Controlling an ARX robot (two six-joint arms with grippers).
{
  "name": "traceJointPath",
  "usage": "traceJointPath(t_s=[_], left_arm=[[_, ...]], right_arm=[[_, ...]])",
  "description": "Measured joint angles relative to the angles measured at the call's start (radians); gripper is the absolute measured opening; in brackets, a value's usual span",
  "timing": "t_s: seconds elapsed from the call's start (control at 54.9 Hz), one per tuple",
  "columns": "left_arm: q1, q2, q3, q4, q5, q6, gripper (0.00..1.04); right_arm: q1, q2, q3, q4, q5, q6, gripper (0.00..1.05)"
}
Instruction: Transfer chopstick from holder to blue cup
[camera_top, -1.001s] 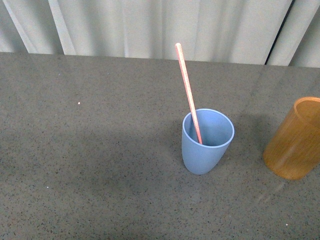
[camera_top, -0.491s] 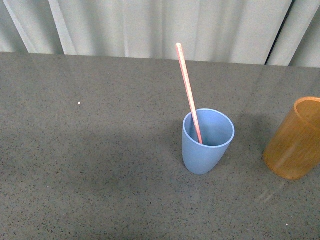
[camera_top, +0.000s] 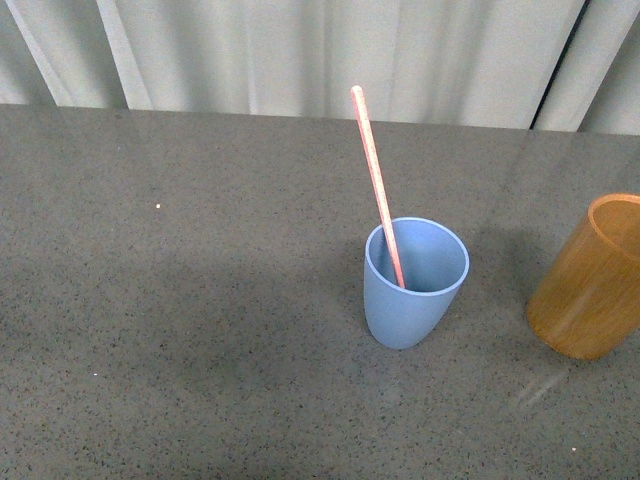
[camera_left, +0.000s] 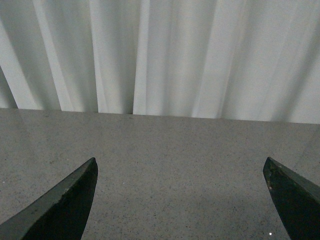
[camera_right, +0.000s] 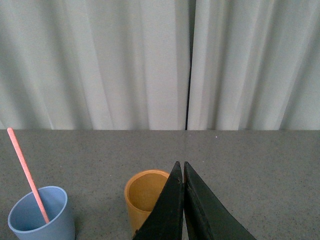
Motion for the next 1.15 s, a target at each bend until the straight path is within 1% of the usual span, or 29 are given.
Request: traceJointPath(t_s=[0.073, 0.127, 0.164, 0.182, 0.273, 0.346, 0.455, 0.473, 0.51, 0.528, 0.564, 0.655, 0.692, 0.746, 1.147], left_arm=[[0.0, 0.0, 0.0, 0.0, 0.0, 0.0, 0.98], [0.0, 0.0, 0.0, 0.0, 0.0, 0.0, 0.98], [0.0, 0.0, 0.0, 0.0, 0.0, 0.0, 0.98], [0.0, 0.0, 0.0, 0.0, 0.0, 0.0, 0.98], [0.0, 0.0, 0.0, 0.0, 0.0, 0.0, 0.98], [0.0, 0.0, 0.0, 0.0, 0.0, 0.0, 0.98], [0.0, 0.0, 0.0, 0.0, 0.0, 0.0, 0.98], [0.0, 0.0, 0.0, 0.0, 0.0, 0.0, 0.98], [0.0, 0.0, 0.0, 0.0, 0.0, 0.0, 0.98], [0.0, 0.0, 0.0, 0.0, 0.0, 0.0, 0.98], [0.0, 0.0, 0.0, 0.0, 0.0, 0.0, 0.98], [0.0, 0.0, 0.0, 0.0, 0.0, 0.0, 0.98], [0.0, 0.0, 0.0, 0.0, 0.0, 0.0, 0.98], [0.0, 0.0, 0.0, 0.0, 0.0, 0.0, 0.98], [0.0, 0.0, 0.0, 0.0, 0.0, 0.0, 0.98]], right_arm=[[0.0, 0.0, 0.0, 0.0, 0.0, 0.0, 0.01], [0.0, 0.0, 0.0, 0.0, 0.0, 0.0, 0.06], [0.0, 0.0, 0.0, 0.0, 0.0, 0.0, 0.13], [0.0, 0.0, 0.0, 0.0, 0.0, 0.0, 0.15], [0.0, 0.0, 0.0, 0.0, 0.0, 0.0, 0.32], [0.0, 0.0, 0.0, 0.0, 0.0, 0.0, 0.43], [0.0, 0.0, 0.0, 0.0, 0.0, 0.0, 0.64], [0.0, 0.0, 0.0, 0.0, 0.0, 0.0, 0.66], [0.0, 0.0, 0.0, 0.0, 0.0, 0.0, 0.73], [0.0, 0.0, 0.0, 0.0, 0.0, 0.0, 0.75], [0.0, 0.0, 0.0, 0.0, 0.0, 0.0, 0.82], [0.0, 0.0, 0.0, 0.0, 0.0, 0.0, 0.96], [0.0, 0.0, 0.0, 0.0, 0.0, 0.001, 0.97], [0.0, 0.0, 0.0, 0.0, 0.0, 0.0, 0.94], [0.0, 0.0, 0.0, 0.0, 0.0, 0.0, 0.95]])
